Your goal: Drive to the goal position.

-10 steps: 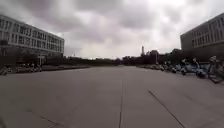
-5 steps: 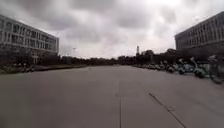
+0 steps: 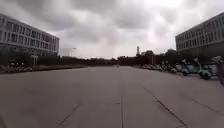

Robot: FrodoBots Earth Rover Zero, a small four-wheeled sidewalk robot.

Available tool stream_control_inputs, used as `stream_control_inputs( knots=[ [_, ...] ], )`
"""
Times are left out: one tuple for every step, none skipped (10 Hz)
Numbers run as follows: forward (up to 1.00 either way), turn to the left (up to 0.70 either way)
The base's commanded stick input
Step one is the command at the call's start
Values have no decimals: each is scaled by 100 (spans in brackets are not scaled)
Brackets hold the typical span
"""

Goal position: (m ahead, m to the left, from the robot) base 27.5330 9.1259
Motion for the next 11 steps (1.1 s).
stream_control_inputs(
  knots=[
    [70, 0],
    [70, 0],
    [70, 0],
    [70, 0],
    [70, 0],
    [70, 0],
    [70, 0],
    [70, 0],
    [70, 0],
    [70, 0],
    [70, 0]
  ],
)
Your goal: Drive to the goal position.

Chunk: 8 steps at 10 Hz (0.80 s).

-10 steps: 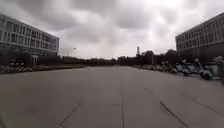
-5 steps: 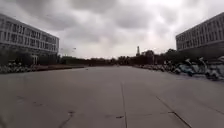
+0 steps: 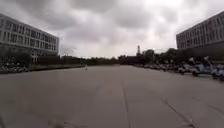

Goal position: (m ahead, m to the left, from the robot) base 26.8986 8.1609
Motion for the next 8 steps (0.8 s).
stream_control_inputs(
  knots=[
    [70, 0],
    [70, 0],
    [70, 0],
    [70, 0],
    [70, 0],
    [70, 0],
    [70, 0],
    [70, 0]
  ],
)
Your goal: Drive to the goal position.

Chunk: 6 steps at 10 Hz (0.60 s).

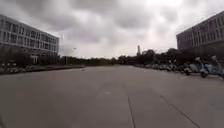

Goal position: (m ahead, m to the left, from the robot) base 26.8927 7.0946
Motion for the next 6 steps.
stream_control_inputs(
  knots=[
    [70, 0],
    [70, 0],
    [70, 0],
    [70, 0],
    [70, 0],
    [70, 0]
  ],
)
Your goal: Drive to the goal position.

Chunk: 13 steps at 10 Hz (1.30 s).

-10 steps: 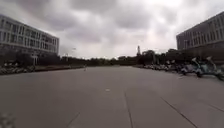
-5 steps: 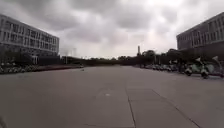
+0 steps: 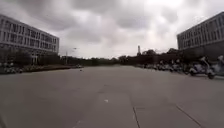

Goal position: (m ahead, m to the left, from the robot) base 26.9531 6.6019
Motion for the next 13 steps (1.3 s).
stream_control_inputs(
  knots=[
    [70, 0],
    [70, 0],
    [70, 0],
    [70, 0],
    [70, 0],
    [70, 0],
    [70, 0],
    [70, 0],
    [70, 0],
    [70, 0],
    [70, 0],
    [70, 0],
    [70, 0]
  ],
)
